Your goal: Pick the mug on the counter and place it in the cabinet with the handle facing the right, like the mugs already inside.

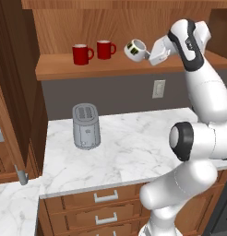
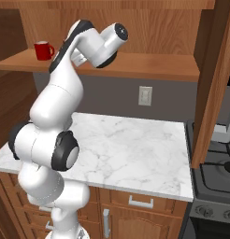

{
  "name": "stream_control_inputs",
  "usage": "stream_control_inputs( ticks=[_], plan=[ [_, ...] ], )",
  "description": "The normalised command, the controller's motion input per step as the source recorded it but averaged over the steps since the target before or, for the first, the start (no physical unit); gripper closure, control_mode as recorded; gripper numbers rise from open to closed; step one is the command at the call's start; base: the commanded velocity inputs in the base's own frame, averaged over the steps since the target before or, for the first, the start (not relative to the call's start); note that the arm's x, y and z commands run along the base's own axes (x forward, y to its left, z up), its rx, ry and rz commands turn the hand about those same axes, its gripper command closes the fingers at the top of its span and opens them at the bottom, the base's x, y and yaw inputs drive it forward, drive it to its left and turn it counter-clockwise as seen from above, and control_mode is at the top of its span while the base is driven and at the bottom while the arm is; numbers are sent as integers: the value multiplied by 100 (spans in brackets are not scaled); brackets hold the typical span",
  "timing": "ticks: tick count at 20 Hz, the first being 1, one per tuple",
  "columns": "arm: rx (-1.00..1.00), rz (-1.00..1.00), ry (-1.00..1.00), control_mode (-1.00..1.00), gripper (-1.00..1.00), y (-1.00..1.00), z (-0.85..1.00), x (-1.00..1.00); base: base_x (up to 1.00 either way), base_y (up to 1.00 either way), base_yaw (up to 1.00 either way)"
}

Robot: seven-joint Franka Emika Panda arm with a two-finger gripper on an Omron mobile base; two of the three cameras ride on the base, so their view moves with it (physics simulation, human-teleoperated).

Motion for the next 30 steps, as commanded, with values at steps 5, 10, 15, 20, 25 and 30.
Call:
stream_control_inputs(
  ticks=[5,10,15,20,25,30],
  plan=[
    [0,0,0,-100,100,0,-7,27,0,0,0],
    [0,0,2,-100,100,0,-21,24,0,0,0],
    [0,0,0,-100,100,0,-9,17,0,0,0],
    [0,0,0,-100,100,0,0,14,0,0,0],
    [0,0,0,-100,100,0,-3,12,0,0,0],
    [0,0,0,-100,100,0,-8,8,0,0,0]
  ],
)
